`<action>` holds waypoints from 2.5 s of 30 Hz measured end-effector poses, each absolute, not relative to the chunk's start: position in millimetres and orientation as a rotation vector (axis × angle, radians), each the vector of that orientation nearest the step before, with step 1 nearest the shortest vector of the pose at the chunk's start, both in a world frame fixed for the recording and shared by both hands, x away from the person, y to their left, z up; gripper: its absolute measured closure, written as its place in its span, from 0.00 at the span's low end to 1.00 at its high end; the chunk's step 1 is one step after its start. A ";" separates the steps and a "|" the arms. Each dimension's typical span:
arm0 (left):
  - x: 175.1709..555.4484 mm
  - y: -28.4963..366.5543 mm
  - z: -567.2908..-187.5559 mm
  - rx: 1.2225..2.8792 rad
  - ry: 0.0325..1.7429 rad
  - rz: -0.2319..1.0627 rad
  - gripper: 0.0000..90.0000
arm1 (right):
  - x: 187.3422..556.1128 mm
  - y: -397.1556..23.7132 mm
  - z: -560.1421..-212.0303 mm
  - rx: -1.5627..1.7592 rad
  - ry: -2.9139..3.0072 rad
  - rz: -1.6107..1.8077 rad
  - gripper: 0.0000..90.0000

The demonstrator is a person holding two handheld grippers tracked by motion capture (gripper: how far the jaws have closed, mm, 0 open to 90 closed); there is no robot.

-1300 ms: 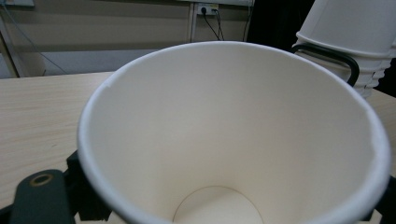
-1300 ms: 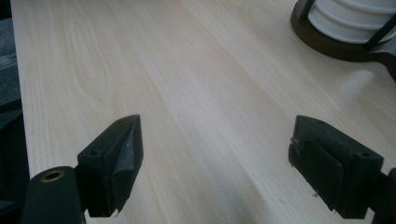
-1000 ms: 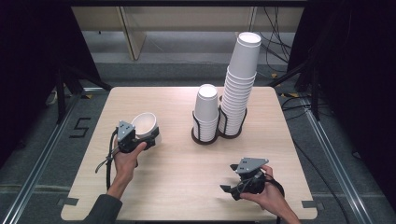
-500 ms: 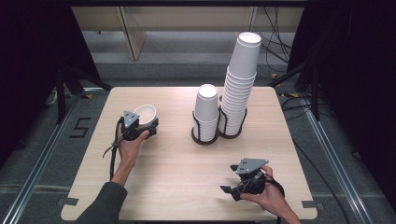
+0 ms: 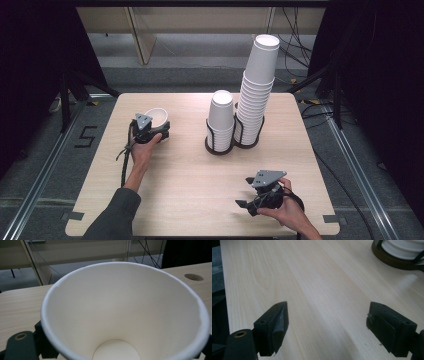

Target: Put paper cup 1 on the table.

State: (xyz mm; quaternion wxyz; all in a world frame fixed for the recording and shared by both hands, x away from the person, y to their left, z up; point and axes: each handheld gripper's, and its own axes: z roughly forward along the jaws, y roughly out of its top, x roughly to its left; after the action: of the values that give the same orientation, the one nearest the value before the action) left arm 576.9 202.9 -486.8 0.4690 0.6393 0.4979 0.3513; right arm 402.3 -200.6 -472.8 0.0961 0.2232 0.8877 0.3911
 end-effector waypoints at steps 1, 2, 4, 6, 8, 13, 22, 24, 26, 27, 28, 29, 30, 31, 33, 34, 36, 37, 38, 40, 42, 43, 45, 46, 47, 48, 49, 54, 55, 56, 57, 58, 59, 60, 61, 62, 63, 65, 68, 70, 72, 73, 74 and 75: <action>577.8 202.5 -487.6 1.566 1.223 0.861 0.15 | 402.0 -200.1 -473.1 0.668 2.630 1.161 0.21; 578.9 202.2 -488.6 1.574 1.222 0.870 0.15 | 401.7 -199.6 -473.3 0.679 2.634 1.160 0.21; 580.5 201.7 -490.3 1.589 1.221 0.878 0.14 | 401.3 -199.3 -473.2 0.684 2.637 1.161 0.21; 581.3 201.3 -492.1 1.602 1.220 0.892 0.14 | 400.4 -199.2 -473.0 0.701 2.638 1.163 0.21; 582.0 201.9 -493.7 1.596 1.217 0.891 0.14 | 401.3 -199.2 -473.4 0.683 2.636 1.161 0.21; 581.9 201.1 -494.7 1.609 1.218 0.884 0.12 | 401.8 -199.2 -473.7 0.670 2.638 1.161 0.21; 578.1 202.5 -496.9 1.658 1.217 0.852 0.15 | 400.2 -198.2 -473.7 0.690 2.650 1.155 0.21; 577.1 202.5 -497.7 1.683 1.209 0.868 0.15 | 401.0 -197.9 -474.6 0.680 2.649 1.150 0.21; 576.8 202.7 -498.9 1.708 1.225 0.861 0.15 | 400.3 -197.6 -474.9 0.678 2.650 1.151 0.21; 576.6 203.6 -499.0 1.711 1.229 0.851 0.16 | 400.8 -197.4 -475.1 0.658 2.649 1.152 0.21; 576.1 204.2 -498.9 1.707 1.231 0.849 0.16 | 401.2 -197.5 -474.9 0.648 2.647 1.148 0.21; 575.1 204.9 -498.9 1.706 1.240 0.847 0.16 | 401.0 -197.4 -474.8 0.648 2.647 1.146 0.21; 574.3 205.5 -499.5 1.714 1.242 0.841 0.16 | 399.9 -196.9 -474.9 0.659 2.655 1.150 0.21; 573.0 205.9 -500.4 1.734 1.245 0.839 0.16 | 398.2 -196.7 -474.7 0.689 2.659 1.149 0.21; 571.7 206.7 -503.7 1.769 1.239 0.838 0.16 | 400.1 -196.8 -474.9 0.660 2.656 1.151 0.21; 570.9 207.3 -503.7 1.763 1.245 0.839 0.16 | 400.9 -196.7 -475.4 0.660 2.648 1.149 0.21; 569.8 208.2 -503.6 1.745 1.255 0.819 0.16 | 401.4 -197.5 -475.1 0.647 2.646 1.142 0.21; 568.0 208.6 -503.6 1.755 1.252 0.812 0.16 | 401.3 -197.6 -474.9 0.645 2.647 1.146 0.21; 566.4 208.2 -504.4 1.759 1.252 0.817 0.16 | 401.2 -197.5 -474.8 0.645 2.644 1.151 0.21; 563.3 208.9 -504.7 1.759 1.255 0.819 0.16 | 400.7 -197.1 -474.9 0.661 2.653 1.149 0.21; 560.6 210.4 -503.1 1.739 1.266 0.796 0.16 | 400.9 -197.4 -474.7 0.653 2.646 1.141 0.21; 558.3 210.7 -501.6 1.721 1.279 0.787 0.16 | 400.9 -197.3 -474.7 0.652 2.645 1.143 0.21; 553.3 211.5 -498.9 1.721 1.287 0.783 0.16 | 400.7 -197.1 -474.9 0.663 2.650 1.148 0.21; 550.5 211.5 -497.9 1.717 1.287 0.780 0.16 | 401.3 -197.4 -474.8 0.650 2.644 1.145 0.21; 547.6 211.7 -496.8 1.718 1.282 0.782 0.16 | 401.4 -197.6 -474.8 0.646 2.640 1.150 0.21; 544.6 212.1 -495.8 1.717 1.273 0.779 0.16 | 401.4 -197.7 -474.6 0.647 2.640 1.152 0.21; 541.5 212.3 -494.8 1.711 1.273 0.776 0.16 | 401.4 -197.6 -474.5 0.651 2.639 1.150 0.21; 526.7 212.4 -487.6 1.686 1.253 0.744 0.16 | 399.5 -196.7 -473.9 0.681 2.647 1.145 0.21; 522.7 212.4 -485.4 1.671 1.252 0.737 0.16 | 399.5 -196.5 -473.9 0.681 2.642 1.149 0.21; 519.5 212.7 -483.6 1.667 1.248 0.731 0.16 | 399.6 -196.5 -473.6 0.682 2.642 1.149 0.21; 516.0 212.5 -481.6 1.663 1.245 0.728 0.16 | 399.6 -196.6 -473.5 0.682 2.640 1.148 0.21; 512.5 212.2 -479.7 1.659 1.237 0.726 0.16 | 399.9 -196.8 -473.4 0.678 2.637 1.151 0.21; 508.4 211.5 -477.7 1.656 1.230 0.722 0.16 | 400.7 -196.9 -473.4 0.663 2.637 1.153 0.21; 504.2 210.7 -475.7 1.655 1.221 0.718 0.16 | 401.2 -197.1 -473.5 0.659 2.634 1.156 0.21; 499.9 209.3 -474.3 1.652 1.218 0.713 0.16 | 401.5 -197.4 -473.3 0.659 2.632 1.157 0.21; 495.7 207.7 -473.1 1.654 1.212 0.706 0.16 | 401.5 -197.7 -473.1 0.662 2.631 1.159 0.21; 491.4 205.7 -472.6 1.656 1.202 0.705 0.16 | 401.6 -198.1 -472.8 0.662 2.631 1.160 0.21; 481.2 200.8 -470.7 1.670 1.179 0.718 0.16 | 401.3 -198.5 -472.3 0.684 2.623 1.156 0.21; 466.5 195.0 -468.2 1.652 1.142 0.697 0.16 | 402.4 -198.6 -472.6 0.666 2.621 1.159 0.21; 456.9 191.9 -466.6 1.649 1.135 0.684 0.16 | 401.7 -198.6 -472.1 0.678 2.626 1.165 0.21; 449.1 189.5 -467.1 1.647 1.120 0.672 0.16 | 402.0 -198.9 -471.9 0.675 2.625 1.161 0.21; 446.6 189.0 -467.4 1.652 1.115 0.666 0.16 | 402.1 -199.0 -472.0 0.673 2.621 1.161 0.21; 443.2 187.9 -468.8 1.644 1.111 0.657 0.16 | 402.2 -199.1 -472.0 0.672 2.622 1.161 0.21; 439.9 187.3 -469.7 1.644 1.115 0.650 0.16 | 402.3 -199.2 -472.0 0.674 2.623 1.159 0.21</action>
State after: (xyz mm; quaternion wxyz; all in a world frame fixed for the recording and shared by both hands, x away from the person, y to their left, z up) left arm 439.9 187.3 -469.7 0.5017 0.6803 0.4616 0.2691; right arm 402.3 -199.2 -472.0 0.0977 0.2278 0.8861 0.3917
